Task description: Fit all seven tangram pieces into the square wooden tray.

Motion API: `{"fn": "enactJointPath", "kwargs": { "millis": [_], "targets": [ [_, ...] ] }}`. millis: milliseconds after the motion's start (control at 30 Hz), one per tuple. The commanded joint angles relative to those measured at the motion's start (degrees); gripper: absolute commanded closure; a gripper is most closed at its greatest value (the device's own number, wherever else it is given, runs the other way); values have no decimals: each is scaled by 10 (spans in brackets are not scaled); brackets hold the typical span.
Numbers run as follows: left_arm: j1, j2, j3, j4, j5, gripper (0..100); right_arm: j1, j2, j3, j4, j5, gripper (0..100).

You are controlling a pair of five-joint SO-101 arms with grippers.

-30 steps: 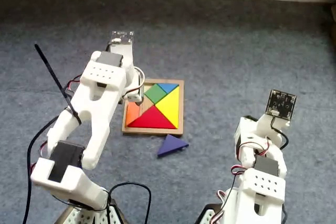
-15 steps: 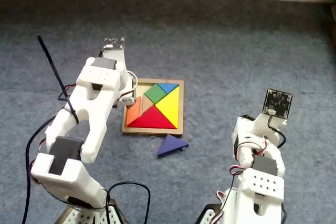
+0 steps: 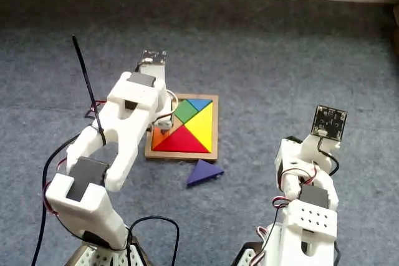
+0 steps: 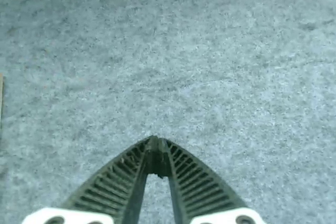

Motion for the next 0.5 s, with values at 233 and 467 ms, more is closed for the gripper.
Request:
{"fn": "enactJointPath", "kwargs": {
  "millis": [233, 467],
  "targets": [
    [14, -115, -24, 37, 0, 888, -4, -9, -5, -18, 7, 992],
    [124, -259, 52, 33, -86, 883, 5, -9, -8, -18, 7, 992]
  ]
}}
